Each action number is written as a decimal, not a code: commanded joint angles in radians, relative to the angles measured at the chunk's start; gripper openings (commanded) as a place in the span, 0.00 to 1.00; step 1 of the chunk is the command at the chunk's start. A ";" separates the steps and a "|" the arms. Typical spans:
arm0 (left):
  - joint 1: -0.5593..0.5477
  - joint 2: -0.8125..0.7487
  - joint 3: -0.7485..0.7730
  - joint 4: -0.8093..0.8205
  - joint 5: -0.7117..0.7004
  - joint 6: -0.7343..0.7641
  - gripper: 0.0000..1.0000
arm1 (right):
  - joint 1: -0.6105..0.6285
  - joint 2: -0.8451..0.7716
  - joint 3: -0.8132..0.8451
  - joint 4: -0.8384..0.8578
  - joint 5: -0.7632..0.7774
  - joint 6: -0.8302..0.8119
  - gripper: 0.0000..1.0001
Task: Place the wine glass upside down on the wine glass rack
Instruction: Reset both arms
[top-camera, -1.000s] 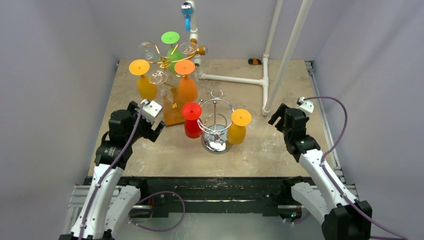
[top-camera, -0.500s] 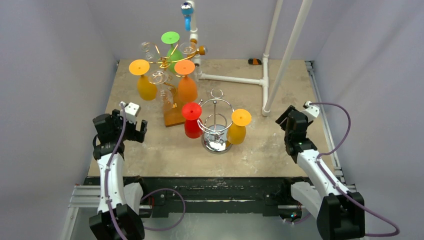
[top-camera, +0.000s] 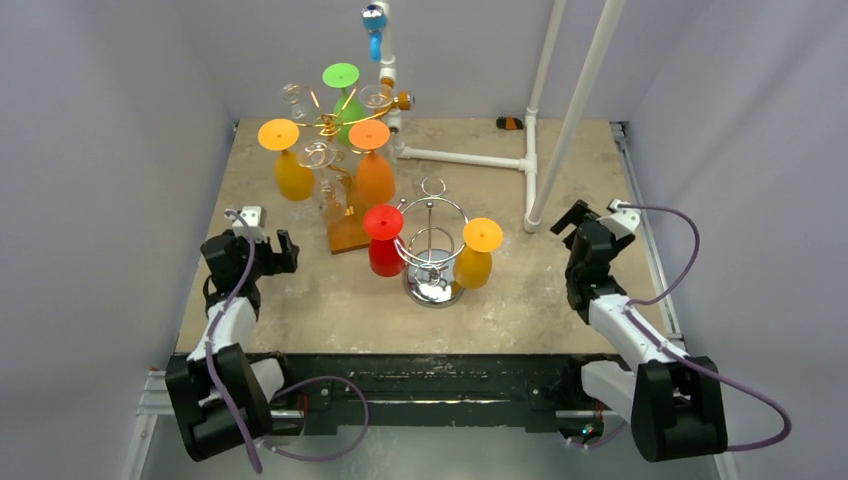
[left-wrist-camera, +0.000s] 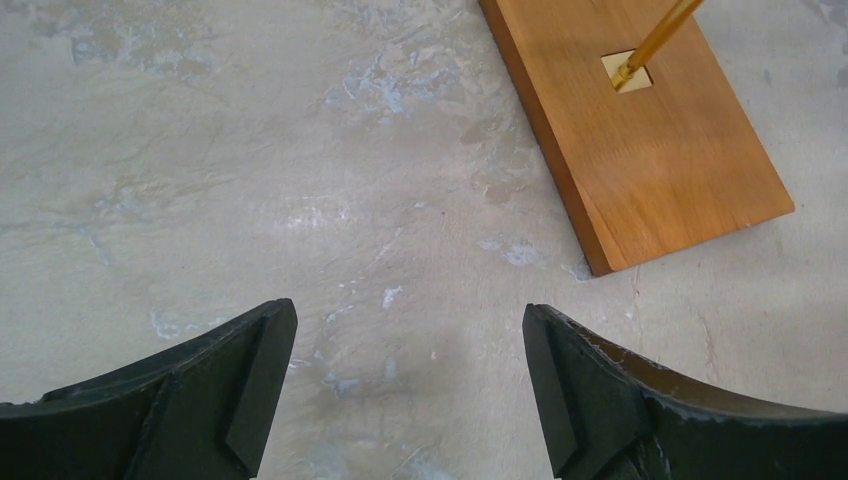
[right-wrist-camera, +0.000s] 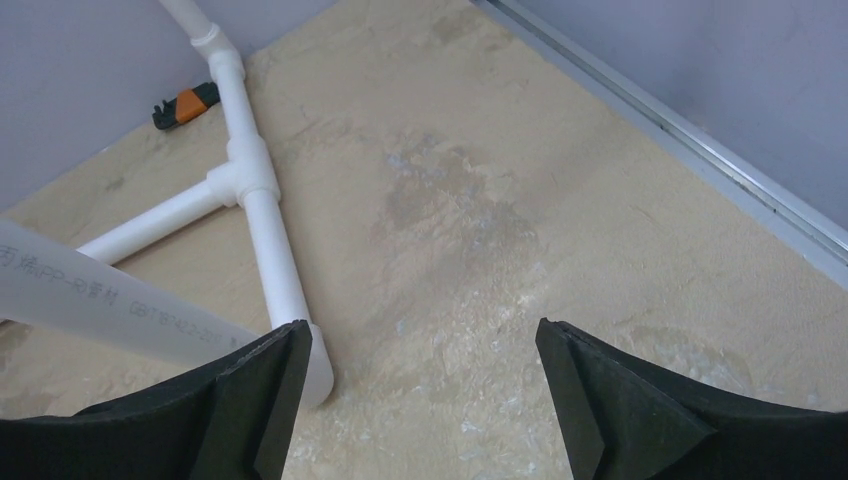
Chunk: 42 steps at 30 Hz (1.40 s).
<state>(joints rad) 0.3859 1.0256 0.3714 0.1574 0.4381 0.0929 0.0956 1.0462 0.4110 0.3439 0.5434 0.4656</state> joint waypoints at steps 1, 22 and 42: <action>0.007 0.104 -0.049 0.331 0.018 -0.152 0.91 | -0.010 0.017 -0.056 0.223 0.015 -0.075 0.98; -0.065 0.540 -0.100 1.062 0.067 -0.317 1.00 | -0.011 0.277 -0.078 0.664 -0.049 -0.229 0.99; -0.301 0.649 -0.216 1.383 -0.195 -0.143 1.00 | 0.008 0.501 -0.232 1.244 -0.116 -0.395 0.99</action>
<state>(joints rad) 0.1154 1.6619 0.1719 1.3857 0.3050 -0.1120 0.0895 1.4624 0.2901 1.1866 0.4648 0.1677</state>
